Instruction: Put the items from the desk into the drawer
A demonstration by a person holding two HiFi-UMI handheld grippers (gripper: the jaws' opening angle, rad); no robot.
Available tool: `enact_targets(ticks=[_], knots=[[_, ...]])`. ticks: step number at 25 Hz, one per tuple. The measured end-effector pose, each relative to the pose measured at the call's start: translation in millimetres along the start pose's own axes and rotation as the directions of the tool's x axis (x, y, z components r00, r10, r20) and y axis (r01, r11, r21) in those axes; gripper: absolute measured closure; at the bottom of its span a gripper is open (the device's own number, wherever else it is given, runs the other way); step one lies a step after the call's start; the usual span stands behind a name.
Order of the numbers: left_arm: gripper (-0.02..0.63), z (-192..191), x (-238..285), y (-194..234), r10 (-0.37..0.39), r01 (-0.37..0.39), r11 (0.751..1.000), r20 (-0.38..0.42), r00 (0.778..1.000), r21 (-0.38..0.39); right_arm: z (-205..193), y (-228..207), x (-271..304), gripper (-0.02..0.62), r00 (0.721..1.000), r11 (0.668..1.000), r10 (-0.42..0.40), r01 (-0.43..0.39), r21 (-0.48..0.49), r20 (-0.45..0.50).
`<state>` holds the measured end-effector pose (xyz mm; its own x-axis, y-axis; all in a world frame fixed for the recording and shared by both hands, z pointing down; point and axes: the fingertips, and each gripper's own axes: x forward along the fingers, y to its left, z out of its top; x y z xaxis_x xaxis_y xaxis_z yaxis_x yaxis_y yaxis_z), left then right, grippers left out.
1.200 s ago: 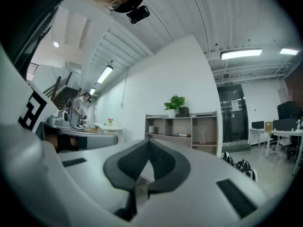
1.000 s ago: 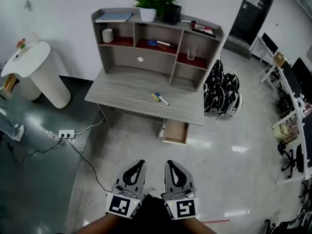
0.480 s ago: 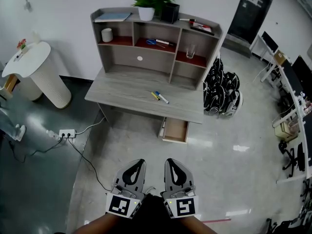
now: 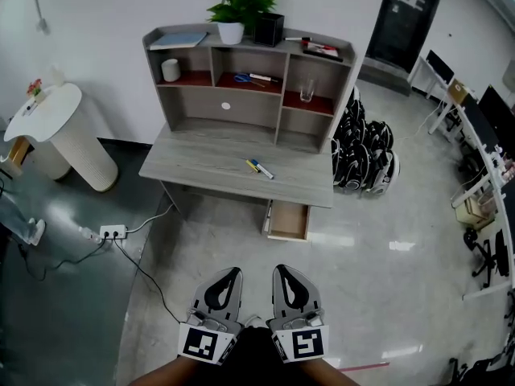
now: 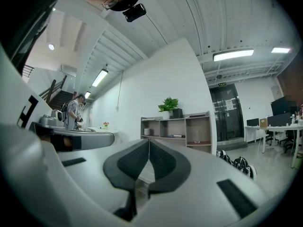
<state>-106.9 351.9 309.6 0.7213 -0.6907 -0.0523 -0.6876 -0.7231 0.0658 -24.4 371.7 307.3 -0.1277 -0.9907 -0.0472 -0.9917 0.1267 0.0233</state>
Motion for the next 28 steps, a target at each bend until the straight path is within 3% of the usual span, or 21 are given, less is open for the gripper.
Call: enact_targets(ticks=[10, 19, 28], knots=[[0.594, -1, -3, -9, 0.009, -0.009, 1.0, -0.003, 1.0, -0.001, -6, -2, -5, 0.577, 1.0, 1.0, 0.007, -0.006, 0.008, -0.03], [0.594, -8, -11, 7, 0.063, -0.064, 0.998, -0.026, 0.998, -0.016, -19, 11, -1, 0.577, 0.996, 0.999, 0.05, -0.05, 0.009, -0.072], [0.592, -19, 10, 25, 0.052, -0.053, 0.998, -0.046, 0.998, -0.033, -30, 6, 20, 0.577, 0.995, 0.999, 0.04, -0.04, 0.008, -0.088]])
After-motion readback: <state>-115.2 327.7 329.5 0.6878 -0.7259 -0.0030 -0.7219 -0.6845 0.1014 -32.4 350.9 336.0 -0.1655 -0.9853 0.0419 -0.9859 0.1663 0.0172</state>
